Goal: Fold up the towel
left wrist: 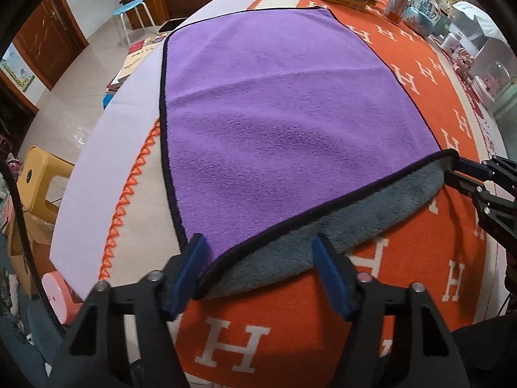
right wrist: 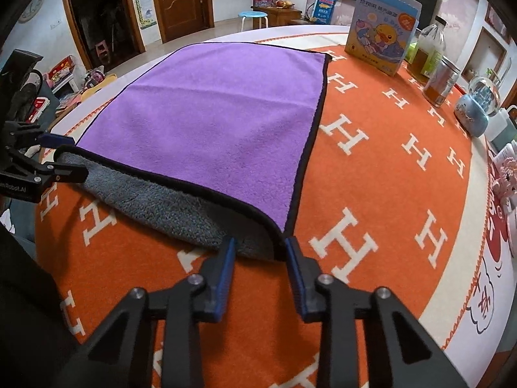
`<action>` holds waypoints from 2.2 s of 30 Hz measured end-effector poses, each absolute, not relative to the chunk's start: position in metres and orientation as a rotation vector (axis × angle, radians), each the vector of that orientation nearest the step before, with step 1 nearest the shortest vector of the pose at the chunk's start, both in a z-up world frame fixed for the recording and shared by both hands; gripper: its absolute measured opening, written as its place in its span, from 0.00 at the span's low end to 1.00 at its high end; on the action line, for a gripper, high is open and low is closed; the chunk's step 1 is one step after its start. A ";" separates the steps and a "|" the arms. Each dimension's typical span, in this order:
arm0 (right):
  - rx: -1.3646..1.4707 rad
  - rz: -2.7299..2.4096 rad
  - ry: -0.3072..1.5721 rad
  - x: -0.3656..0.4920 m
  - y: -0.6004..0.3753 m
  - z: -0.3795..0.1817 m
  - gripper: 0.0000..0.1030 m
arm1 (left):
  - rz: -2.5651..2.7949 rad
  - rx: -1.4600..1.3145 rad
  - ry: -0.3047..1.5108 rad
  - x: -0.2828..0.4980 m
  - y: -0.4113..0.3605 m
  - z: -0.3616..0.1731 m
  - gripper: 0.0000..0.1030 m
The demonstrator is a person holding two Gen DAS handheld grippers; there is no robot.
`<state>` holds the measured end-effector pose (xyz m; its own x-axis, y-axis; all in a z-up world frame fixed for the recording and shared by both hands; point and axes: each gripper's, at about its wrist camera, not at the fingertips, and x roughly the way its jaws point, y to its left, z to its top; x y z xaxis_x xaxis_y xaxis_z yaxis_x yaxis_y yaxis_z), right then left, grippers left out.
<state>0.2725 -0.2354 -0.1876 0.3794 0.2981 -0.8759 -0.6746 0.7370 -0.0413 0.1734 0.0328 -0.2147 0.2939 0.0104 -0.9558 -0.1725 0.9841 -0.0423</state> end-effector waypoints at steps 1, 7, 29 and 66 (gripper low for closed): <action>-0.430 0.642 1.003 0.272 -0.236 -0.187 0.21 | 0.123 -0.143 1.266 0.173 0.032 -0.214 0.54; -0.436 0.619 0.991 0.272 -0.238 -0.184 0.07 | 0.114 -0.171 1.253 0.167 0.036 -0.213 0.17; -0.432 0.576 0.937 0.272 -0.237 -0.159 0.04 | 0.070 -0.162 1.267 0.172 0.060 -0.183 0.05; -0.268 0.371 0.455 0.416 -0.146 -0.085 0.05 | 0.251 -0.178 0.732 0.322 0.180 -0.098 0.05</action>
